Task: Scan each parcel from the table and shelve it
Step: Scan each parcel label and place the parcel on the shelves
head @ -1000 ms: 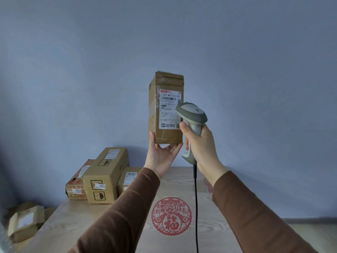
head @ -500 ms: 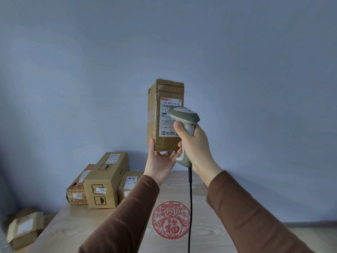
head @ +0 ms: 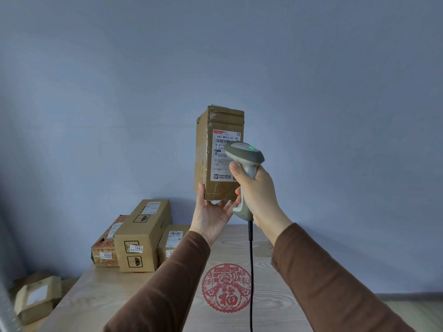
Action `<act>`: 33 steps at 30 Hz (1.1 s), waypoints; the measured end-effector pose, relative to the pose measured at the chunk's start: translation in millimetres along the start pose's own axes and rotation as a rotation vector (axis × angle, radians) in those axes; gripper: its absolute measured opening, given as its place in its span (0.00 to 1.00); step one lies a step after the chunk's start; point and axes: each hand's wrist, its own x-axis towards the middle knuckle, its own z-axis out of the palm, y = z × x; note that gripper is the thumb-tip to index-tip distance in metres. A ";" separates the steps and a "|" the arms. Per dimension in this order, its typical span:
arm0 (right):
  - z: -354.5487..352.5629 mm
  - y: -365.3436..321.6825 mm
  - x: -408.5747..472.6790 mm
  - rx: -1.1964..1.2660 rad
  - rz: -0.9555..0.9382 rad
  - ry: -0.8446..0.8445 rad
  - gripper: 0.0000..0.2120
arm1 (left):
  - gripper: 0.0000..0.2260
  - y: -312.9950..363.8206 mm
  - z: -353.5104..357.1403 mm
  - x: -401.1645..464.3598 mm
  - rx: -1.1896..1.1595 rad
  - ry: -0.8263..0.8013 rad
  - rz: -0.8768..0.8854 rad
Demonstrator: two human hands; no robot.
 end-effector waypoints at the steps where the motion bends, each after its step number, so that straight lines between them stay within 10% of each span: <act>1: 0.0 0.8 -0.5 -0.004 -0.008 -0.001 0.08 | 0.36 0.7 0.3 -0.9 -0.001 -0.001 0.000; 10: 1.5 37.8 -2.7 0.139 0.066 0.131 0.10 | 0.36 25.2 0.9 -24.5 -0.053 0.044 0.035; 19: 80.1 66.8 -43.6 0.414 0.300 -0.154 0.19 | 0.36 75.7 -16.0 -99.2 0.004 0.076 0.137; 27: 190.1 42.0 -102.9 0.477 0.342 -0.311 0.14 | 0.33 174.1 -35.0 -216.1 0.287 0.387 0.368; 33: 306.5 10.6 -191.4 0.520 0.418 -0.419 0.10 | 0.51 265.2 -62.2 -351.8 0.744 0.542 0.485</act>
